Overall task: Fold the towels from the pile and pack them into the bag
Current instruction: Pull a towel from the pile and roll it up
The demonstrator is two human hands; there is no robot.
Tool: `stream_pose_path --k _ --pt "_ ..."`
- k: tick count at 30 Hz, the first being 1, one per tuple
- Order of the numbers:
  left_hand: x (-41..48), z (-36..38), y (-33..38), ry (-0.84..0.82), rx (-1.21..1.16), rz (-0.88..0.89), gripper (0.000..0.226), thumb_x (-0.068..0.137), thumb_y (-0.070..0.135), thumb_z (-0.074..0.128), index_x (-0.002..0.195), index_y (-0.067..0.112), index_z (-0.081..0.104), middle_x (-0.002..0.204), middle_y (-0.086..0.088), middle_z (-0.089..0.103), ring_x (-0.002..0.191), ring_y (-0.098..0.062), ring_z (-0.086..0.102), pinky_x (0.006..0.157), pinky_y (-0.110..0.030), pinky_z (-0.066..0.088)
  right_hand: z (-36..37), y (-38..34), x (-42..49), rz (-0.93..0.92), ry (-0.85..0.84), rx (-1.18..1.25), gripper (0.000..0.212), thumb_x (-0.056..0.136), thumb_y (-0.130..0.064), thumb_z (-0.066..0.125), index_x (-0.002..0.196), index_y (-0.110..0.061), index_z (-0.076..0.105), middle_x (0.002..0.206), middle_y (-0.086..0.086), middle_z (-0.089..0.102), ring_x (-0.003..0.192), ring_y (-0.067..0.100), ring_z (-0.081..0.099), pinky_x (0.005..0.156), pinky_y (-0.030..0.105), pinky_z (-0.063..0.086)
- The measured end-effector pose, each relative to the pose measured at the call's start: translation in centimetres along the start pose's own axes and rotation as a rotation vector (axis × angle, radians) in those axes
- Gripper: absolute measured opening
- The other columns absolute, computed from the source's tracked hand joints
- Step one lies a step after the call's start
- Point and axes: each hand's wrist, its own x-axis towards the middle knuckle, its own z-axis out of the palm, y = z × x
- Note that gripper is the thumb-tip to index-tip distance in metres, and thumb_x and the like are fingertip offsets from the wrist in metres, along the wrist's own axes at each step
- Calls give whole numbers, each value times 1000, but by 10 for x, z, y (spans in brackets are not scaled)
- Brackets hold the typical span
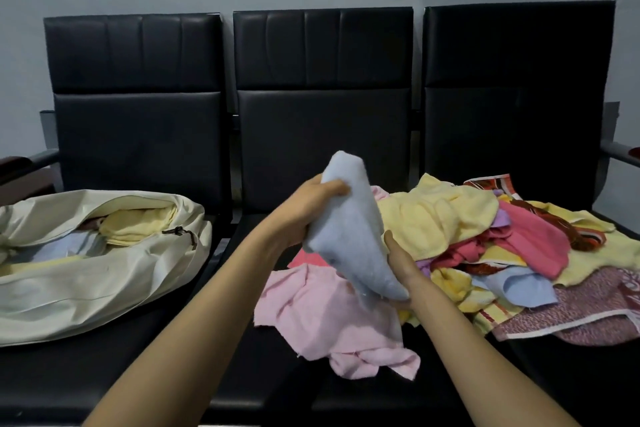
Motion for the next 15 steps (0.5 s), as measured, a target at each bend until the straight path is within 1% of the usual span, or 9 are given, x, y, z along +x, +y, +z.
stream_pose_path --k 1,2,3,5,7,8,10,13,15 --pt "-4 -8 -2 33 -29 -24 17 91 25 55 107 22 60 105 -7 68 98 -20 65 81 -33 53 3 0 1 20 -76 76 44 103 -43 28 127 -15 52 95 -2 70 92 17 60 61 12 47" --pt "-5 -17 -8 60 -57 -47 17 91 26 56 107 22 60 106 -8 67 98 -21 65 82 -35 53 6 -2 -2 63 -148 157 37 101 -47 31 109 -21 57 72 -9 70 76 13 59 60 20 47" --pt "-10 -25 -13 85 -89 -74 17 91 27 57 106 21 59 105 -9 67 97 -22 65 81 -35 54 7 0 -2 116 -210 247 35 99 -49 38 97 -21 59 63 -9 69 69 15 62 64 29 47" --pt "-14 -40 -28 131 -132 -119 11 92 25 57 101 19 59 98 -8 67 90 -20 65 74 -32 53 13 3 -7 188 -370 421 38 86 -42 65 106 -10 66 91 6 74 86 23 69 81 39 51" --pt "-18 -54 -45 175 -156 -155 7 92 22 57 96 16 58 95 -7 67 84 -20 64 68 -30 52 13 5 -3 208 -408 527 63 65 -22 86 119 -5 59 115 14 65 106 28 63 93 40 50" --pt "-18 -60 -56 193 -173 -164 8 93 21 57 96 13 58 96 -8 67 81 -20 64 67 -30 51 13 4 -1 186 -407 540 65 65 -11 85 122 -8 55 115 14 63 105 29 62 90 39 51" --pt "-18 -70 -75 224 -154 -175 11 94 20 57 98 10 58 100 -10 65 80 -19 63 65 -29 50 11 3 2 95 -321 471 49 82 3 67 125 -14 52 111 15 63 98 26 62 80 35 52" --pt "-13 -81 -100 228 -48 -211 26 91 26 64 103 5 56 104 -12 65 88 -19 63 71 -29 51 11 4 0 24 -330 316 34 92 4 53 116 -18 62 100 11 67 86 21 63 68 28 52" --pt "-10 -84 -109 206 5 -207 35 86 29 70 103 2 55 106 -13 63 88 -19 63 71 -29 51 13 5 -1 18 -325 248 28 95 0 51 113 -17 64 97 8 68 84 19 62 69 26 51"
